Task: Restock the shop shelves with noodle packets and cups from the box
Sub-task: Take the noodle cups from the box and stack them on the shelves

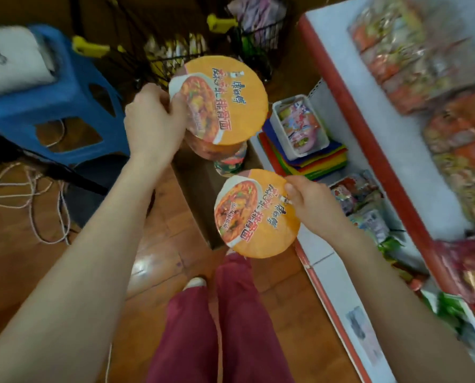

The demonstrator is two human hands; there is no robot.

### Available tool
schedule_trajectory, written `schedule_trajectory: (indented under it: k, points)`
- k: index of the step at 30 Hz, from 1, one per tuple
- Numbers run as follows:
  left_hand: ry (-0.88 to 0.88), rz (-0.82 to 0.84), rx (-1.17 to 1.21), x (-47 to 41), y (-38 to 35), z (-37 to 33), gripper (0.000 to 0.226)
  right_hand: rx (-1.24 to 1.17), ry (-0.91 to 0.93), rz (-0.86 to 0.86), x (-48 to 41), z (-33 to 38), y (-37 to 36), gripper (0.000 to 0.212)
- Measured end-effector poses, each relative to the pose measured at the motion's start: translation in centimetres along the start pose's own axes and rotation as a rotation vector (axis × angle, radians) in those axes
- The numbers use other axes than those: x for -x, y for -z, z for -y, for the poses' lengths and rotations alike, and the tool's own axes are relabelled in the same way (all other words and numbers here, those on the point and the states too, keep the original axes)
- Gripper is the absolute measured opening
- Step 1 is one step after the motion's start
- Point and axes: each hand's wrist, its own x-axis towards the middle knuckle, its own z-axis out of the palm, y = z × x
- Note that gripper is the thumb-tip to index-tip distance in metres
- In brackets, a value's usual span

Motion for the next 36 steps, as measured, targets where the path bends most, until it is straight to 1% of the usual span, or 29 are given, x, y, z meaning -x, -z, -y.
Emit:
schedule_trajectory:
  k: [4,6,8,13,15,18,21,24,26,29,32,33,36]
  points:
    - [-0.228,-0.013,0.053,0.4,7.6,-7.0,0.039,-0.069,-0.009,-0.197,6.2,3.7,5.3,0.029]
    - [-0.327,-0.010,0.083,0.9,10.9,-10.6,0.036,-0.079,-0.032,-0.280,9.2,4.9,7.7,0.026]
    - [-0.389,0.021,0.124,1.4,13.6,-14.1,0.031,-0.085,-0.072,-0.335,12.0,5.7,10.1,0.025]
    - [-0.542,0.120,0.272,3.5,18.0,-23.2,0.033,-0.054,-0.158,-0.456,19.0,6.3,16.4,0.024]
    - [-0.616,0.154,0.315,4.5,18.9,-26.7,0.034,-0.030,-0.177,-0.519,21.7,6.1,19.1,0.022]
    - [-0.677,0.271,0.448,5.9,19.6,-32.2,0.041,-0.003,-0.223,-0.615,25.6,5.6,23.0,0.017]
    - [-0.713,0.375,0.545,7.7,20.2,-37.9,0.029,0.030,-0.227,-0.691,29.4,4.6,26.8,0.021]
    - [-0.766,0.466,0.622,10.2,21.0,-43.6,0.022,0.050,-0.235,-0.773,33.1,3.6,30.5,0.022]
    - [-0.809,0.481,0.660,12.2,21.8,-47.2,0.022,0.063,-0.241,-0.822,35.5,2.8,32.8,0.031]
    - [-0.855,0.497,0.707,15.8,22.5,-52.3,0.022,0.042,-0.270,-0.876,39.0,1.3,36.1,0.027]
    - [-0.884,0.535,0.718,19.3,22.7,-56.9,0.021,0.023,-0.307,-0.921,42.7,-0.7,38.8,0.040]
    - [-0.896,0.558,0.713,20.3,22.6,-58.3,0.020,0.004,-0.316,-0.931,43.9,-1.5,39.6,0.040]
    - [-0.922,0.594,0.709,23.2,21.6,-62.2,0.020,-0.018,-0.365,-0.963,47.1,-4.1,41.8,0.034]
